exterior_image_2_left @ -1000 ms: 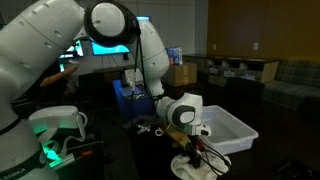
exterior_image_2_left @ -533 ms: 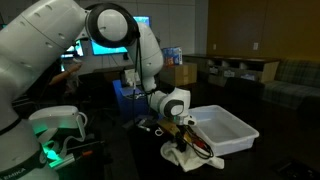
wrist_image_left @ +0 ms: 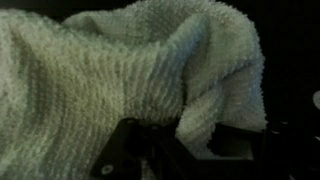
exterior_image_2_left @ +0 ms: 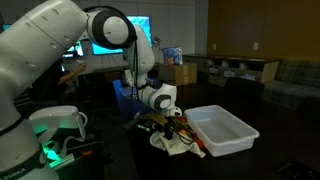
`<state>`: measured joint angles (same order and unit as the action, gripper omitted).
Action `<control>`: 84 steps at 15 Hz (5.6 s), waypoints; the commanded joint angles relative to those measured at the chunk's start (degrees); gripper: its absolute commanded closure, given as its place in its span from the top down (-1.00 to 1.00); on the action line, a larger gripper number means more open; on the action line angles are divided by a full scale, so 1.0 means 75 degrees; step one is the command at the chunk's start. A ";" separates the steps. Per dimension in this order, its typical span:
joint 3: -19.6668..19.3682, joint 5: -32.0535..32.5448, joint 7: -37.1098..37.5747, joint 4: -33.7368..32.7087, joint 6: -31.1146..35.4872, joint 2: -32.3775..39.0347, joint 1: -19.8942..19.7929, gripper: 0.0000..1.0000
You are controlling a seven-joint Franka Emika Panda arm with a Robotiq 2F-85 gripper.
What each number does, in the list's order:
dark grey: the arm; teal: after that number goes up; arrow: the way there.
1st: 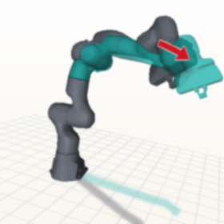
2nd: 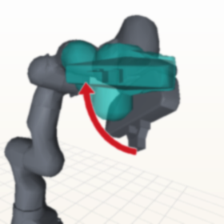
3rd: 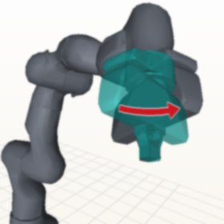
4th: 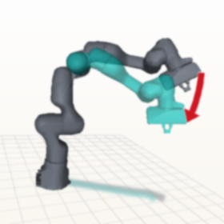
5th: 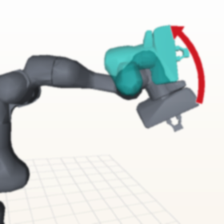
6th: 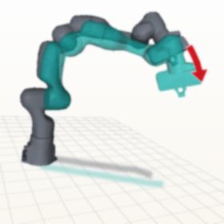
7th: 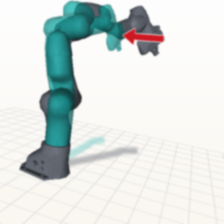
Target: Wipe the counter with the cloth
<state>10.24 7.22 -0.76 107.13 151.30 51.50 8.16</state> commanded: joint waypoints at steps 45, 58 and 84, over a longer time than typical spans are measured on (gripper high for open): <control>-0.3059 -0.0326 0.1075 0.1285 0.2027 -0.0105 -0.0030 -1.00; -0.2649 -0.0652 0.1780 -0.1250 0.0984 0.1041 -0.0331 -0.99; -0.0616 -0.0909 0.1690 -0.1962 0.0862 0.1274 0.1077 -1.00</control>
<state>3.37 2.49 12.88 95.67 157.99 58.23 16.01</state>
